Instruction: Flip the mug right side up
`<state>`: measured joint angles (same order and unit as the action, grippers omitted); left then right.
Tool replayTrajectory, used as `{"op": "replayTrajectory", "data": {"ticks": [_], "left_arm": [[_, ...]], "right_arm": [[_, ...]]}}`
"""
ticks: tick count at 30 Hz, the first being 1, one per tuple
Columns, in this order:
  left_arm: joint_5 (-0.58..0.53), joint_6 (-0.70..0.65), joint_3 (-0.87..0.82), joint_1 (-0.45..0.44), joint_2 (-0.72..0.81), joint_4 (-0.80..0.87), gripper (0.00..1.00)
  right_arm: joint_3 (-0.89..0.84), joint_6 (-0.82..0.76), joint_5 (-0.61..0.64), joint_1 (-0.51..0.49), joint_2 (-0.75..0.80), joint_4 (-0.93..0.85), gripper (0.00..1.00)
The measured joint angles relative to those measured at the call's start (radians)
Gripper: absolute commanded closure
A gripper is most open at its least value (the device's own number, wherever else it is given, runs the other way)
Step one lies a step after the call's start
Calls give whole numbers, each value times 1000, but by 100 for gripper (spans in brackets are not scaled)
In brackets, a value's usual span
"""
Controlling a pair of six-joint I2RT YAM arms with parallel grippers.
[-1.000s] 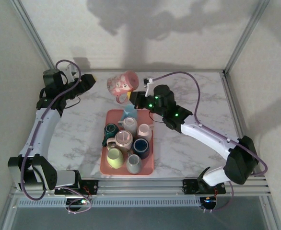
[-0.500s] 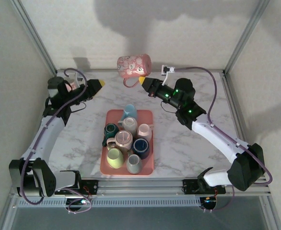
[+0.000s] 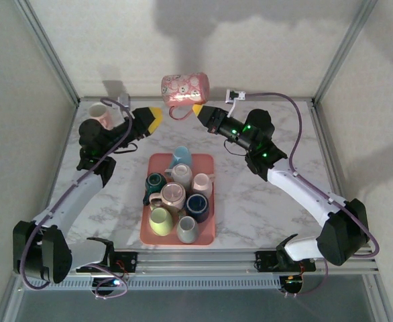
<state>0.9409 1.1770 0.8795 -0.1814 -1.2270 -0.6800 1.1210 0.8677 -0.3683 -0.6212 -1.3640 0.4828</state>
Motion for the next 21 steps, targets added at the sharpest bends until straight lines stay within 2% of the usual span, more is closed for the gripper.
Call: {"op": "replayTrajectory", "data": {"ticks": [9, 21], "left_arm": [[-37, 36, 3, -57, -34, -52, 36], [-70, 148, 11, -106, -125, -232, 49]], "right_arm": [[0, 43, 0, 0, -7, 23, 100], [0, 98, -3, 0, -17, 65, 100]]}}
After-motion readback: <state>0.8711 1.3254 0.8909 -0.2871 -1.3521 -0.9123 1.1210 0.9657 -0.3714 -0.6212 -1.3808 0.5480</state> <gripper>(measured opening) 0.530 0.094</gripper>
